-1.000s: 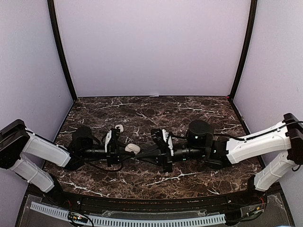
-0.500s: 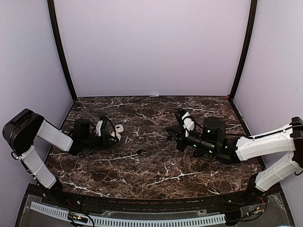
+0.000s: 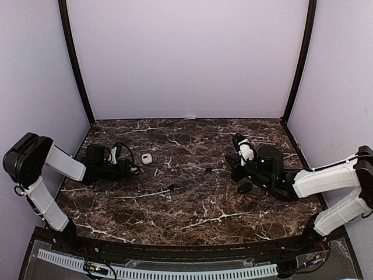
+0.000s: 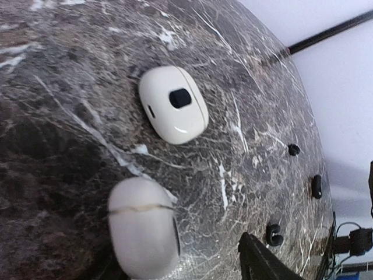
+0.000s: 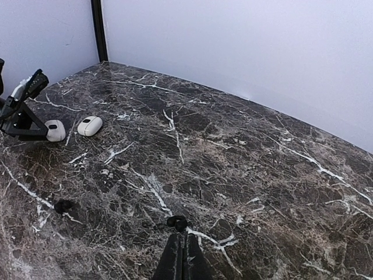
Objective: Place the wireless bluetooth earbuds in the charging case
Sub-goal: Place the charging case with the earbuds at the center of the board.
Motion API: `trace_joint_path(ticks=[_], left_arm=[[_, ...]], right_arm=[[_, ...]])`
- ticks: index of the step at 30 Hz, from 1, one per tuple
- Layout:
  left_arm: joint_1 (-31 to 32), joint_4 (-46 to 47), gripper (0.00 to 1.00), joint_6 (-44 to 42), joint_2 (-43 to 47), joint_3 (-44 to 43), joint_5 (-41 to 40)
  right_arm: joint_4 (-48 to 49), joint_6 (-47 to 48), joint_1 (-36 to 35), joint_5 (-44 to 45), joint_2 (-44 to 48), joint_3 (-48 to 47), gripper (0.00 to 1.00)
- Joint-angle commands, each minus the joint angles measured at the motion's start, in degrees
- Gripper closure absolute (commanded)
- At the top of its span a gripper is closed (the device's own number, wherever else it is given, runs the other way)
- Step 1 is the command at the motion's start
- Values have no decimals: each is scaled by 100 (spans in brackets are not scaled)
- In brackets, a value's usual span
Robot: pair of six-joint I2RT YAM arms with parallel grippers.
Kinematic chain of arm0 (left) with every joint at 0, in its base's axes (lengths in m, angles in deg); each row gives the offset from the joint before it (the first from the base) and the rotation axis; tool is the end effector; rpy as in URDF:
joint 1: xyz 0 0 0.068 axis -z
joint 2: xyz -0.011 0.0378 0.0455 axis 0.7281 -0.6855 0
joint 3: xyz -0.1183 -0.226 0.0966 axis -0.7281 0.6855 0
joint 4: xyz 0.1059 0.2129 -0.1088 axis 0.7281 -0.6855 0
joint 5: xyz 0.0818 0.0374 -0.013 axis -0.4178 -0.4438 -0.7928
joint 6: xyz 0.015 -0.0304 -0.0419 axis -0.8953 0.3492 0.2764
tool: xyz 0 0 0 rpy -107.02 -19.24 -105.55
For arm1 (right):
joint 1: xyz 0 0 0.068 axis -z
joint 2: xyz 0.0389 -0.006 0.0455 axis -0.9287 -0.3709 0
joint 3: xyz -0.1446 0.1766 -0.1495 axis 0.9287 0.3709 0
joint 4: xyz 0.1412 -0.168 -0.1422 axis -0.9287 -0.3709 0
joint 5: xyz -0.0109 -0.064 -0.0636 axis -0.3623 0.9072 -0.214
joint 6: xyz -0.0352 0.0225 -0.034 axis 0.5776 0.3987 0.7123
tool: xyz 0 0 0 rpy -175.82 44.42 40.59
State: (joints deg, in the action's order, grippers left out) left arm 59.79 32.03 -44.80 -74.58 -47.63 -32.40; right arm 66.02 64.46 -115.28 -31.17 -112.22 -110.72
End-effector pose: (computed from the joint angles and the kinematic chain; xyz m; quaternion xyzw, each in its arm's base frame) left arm 0.2780 -0.0831 0.1197 -0.0050 0.8550 -0.3883 0.3439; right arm 0.1924 0.1959 0.1993 -0.2285 0.7476 0.1901 0.5940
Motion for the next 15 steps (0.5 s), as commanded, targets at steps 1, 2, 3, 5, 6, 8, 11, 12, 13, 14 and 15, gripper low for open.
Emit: trace_joint_path(ticks=[1,2,3,5,6,8,11,12,13,14,15], left_arm=[[-52,-1006,26,-128,746,48,-898],[-44,-1157,18,-185,1135,102,-1190],[-46,-1257,9,-209,1426,172,-1439],[-46,-1414,1,-278,1967,330,-1867],[-49,-1444,1,-305,2200,414,-2030],[-47,-1412,1,-350,2667,598,-2264],[-36,-873,1,-549,3131,999,-2013],[-25,-686,1,-579,3207,1087,-1856],[-12,-553,1,-605,3248,1138,-1715],[20,-455,1,-624,3270,1150,-1572],[66,-399,1,-641,3283,1146,-1485]], right_arm=[[181,-27,126,172,107,85,100],[116,-25,152,236,121,71,100],[40,-39,187,285,144,62,97],[-167,-114,268,494,197,41,89],[-251,-125,321,574,230,47,87],[-423,-135,427,657,352,72,78],[-752,-372,629,680,619,134,57],[-986,-529,699,689,708,122,49],[-1264,-728,754,697,813,74,41],[-1615,-947,818,686,915,11,22],[-1934,-1277,853,684,1011,-56,7]])
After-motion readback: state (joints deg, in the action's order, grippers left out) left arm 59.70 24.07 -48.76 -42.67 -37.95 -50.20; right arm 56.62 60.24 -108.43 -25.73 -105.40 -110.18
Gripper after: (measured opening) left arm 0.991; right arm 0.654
